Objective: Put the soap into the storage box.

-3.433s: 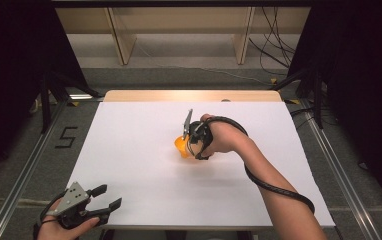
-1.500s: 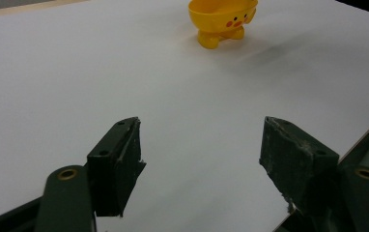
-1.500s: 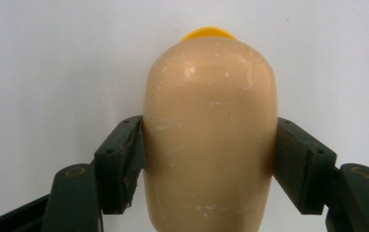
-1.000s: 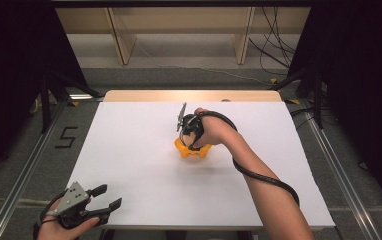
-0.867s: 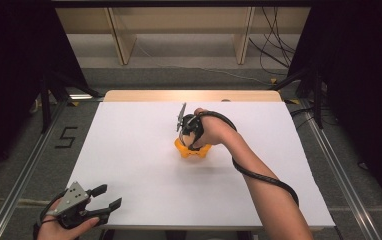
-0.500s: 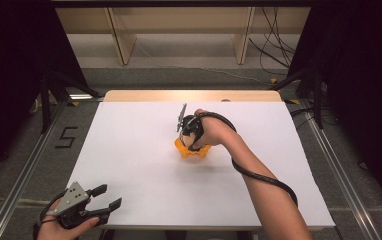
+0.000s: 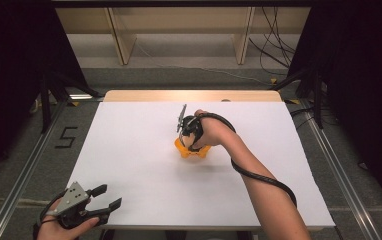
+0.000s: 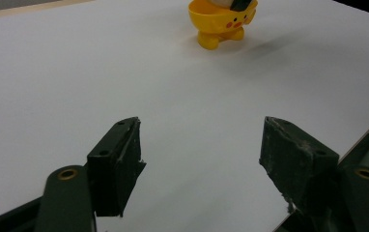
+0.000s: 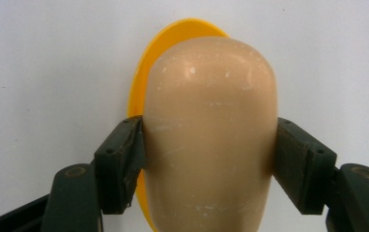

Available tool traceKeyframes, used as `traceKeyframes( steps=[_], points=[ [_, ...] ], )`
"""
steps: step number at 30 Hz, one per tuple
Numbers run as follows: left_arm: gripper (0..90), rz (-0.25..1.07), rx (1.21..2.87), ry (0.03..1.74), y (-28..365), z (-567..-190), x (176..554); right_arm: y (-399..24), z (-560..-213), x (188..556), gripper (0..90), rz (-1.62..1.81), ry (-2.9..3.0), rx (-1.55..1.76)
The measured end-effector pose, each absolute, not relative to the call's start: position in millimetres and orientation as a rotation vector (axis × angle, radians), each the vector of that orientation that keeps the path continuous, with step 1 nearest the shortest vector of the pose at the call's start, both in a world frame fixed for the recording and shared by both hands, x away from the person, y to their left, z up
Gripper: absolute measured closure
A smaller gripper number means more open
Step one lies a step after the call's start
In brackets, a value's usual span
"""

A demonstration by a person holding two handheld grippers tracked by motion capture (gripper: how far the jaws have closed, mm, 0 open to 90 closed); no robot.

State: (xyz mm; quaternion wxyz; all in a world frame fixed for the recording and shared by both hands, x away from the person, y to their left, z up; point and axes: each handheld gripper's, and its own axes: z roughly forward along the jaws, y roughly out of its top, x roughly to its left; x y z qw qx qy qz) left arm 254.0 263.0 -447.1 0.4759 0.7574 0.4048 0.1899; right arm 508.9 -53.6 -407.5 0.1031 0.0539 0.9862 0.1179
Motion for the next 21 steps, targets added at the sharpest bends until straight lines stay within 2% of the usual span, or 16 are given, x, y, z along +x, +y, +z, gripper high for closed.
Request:
traceKeyframes(
  steps=[2,3,5,21],
  points=[
    [30.7,0.464,1.851,0.989,263.0,-447.1,254.0,-53.6,-408.6,508.5,33.8,0.338,2.909,0.179],
    [30.7,0.465,1.851,0.989,263.0,-447.1,254.0,-53.5,-408.9,503.3,33.8,0.325,2.921,0.291],
    [30.7,0.465,1.851,0.989,263.0,-447.0,254.0,-53.5,-409.5,509.4,33.7,0.348,2.912,0.170],
    [30.7,0.464,1.849,0.989,263.0,-447.0,253.9,-54.9,-414.4,508.7,32.8,0.336,2.918,0.231]
  ],
)
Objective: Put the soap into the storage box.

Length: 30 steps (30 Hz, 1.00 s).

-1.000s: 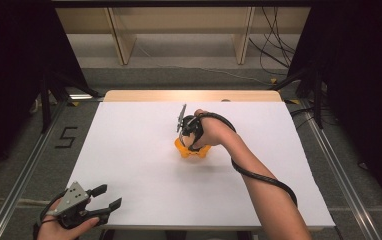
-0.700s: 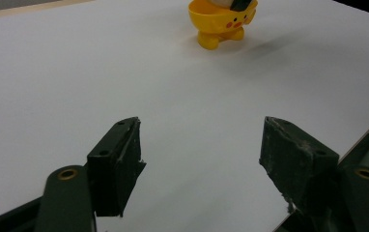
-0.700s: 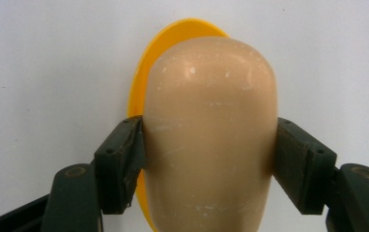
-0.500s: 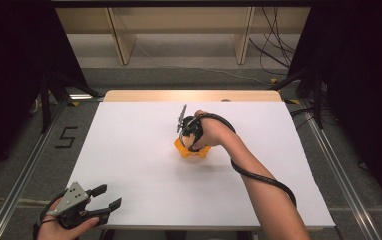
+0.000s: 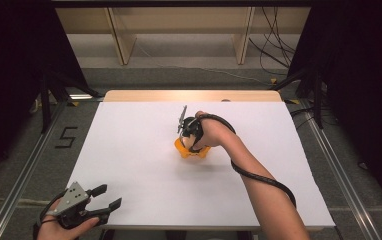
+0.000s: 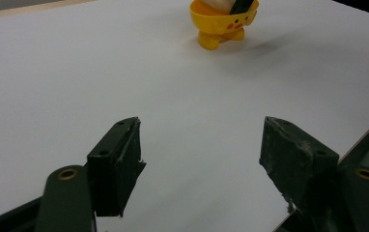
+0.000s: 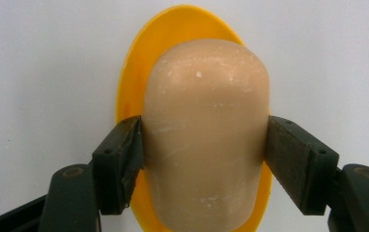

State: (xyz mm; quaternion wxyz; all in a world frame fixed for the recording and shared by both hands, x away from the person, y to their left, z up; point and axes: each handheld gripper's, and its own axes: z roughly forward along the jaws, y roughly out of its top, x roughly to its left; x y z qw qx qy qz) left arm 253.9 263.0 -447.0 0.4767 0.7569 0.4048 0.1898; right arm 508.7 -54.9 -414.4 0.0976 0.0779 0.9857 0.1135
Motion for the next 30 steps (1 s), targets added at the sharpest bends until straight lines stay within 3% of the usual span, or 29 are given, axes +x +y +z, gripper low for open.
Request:
traceKeyframes(
  steps=[8,30],
  points=[
    [30.7,0.464,1.850,0.989,263,-447,254,-55,-414,507,35.4,0.314,2.929,0.299],
    [30.7,0.467,1.851,0.996,262,-448,254,-85,-396,474,31.1,0.568,2.862,0.445]
  ],
)
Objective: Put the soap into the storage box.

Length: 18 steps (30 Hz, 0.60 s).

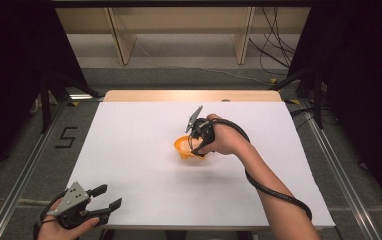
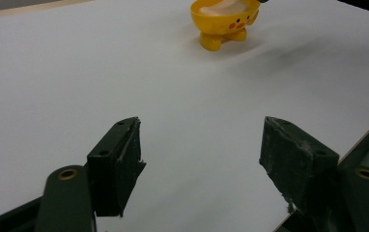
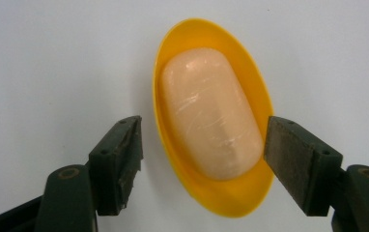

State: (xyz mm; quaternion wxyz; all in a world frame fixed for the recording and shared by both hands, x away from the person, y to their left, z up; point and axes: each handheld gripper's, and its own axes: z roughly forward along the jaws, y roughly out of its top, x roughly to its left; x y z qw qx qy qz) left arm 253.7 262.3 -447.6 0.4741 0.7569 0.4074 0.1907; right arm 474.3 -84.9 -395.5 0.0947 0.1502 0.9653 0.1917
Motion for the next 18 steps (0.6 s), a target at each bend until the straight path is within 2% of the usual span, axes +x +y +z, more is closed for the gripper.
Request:
traceKeyframes(
  steps=[18],
  points=[
    [30.7,0.474,1.860,1.004,262,-448,254,-136,-408,441,30.8,0.674,2.777,0.548]
  ],
)
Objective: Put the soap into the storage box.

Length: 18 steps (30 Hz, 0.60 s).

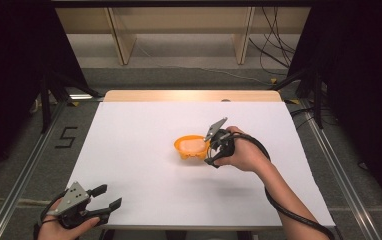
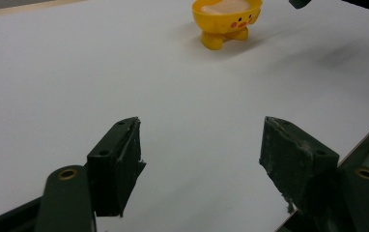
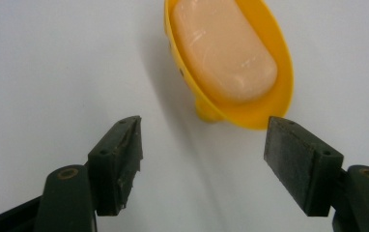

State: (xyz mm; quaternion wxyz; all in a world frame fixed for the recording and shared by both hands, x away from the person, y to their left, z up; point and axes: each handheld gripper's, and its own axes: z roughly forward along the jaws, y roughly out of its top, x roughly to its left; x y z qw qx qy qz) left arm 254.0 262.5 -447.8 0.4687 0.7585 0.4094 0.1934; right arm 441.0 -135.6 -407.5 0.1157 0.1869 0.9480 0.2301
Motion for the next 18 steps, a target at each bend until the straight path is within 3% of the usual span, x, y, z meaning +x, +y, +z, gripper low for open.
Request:
traceKeyframes(
  steps=[18],
  points=[
    [30.7,0.471,1.862,0.998,263,-449,255,-184,-438,406,28.8,0.763,2.707,0.759]
  ],
)
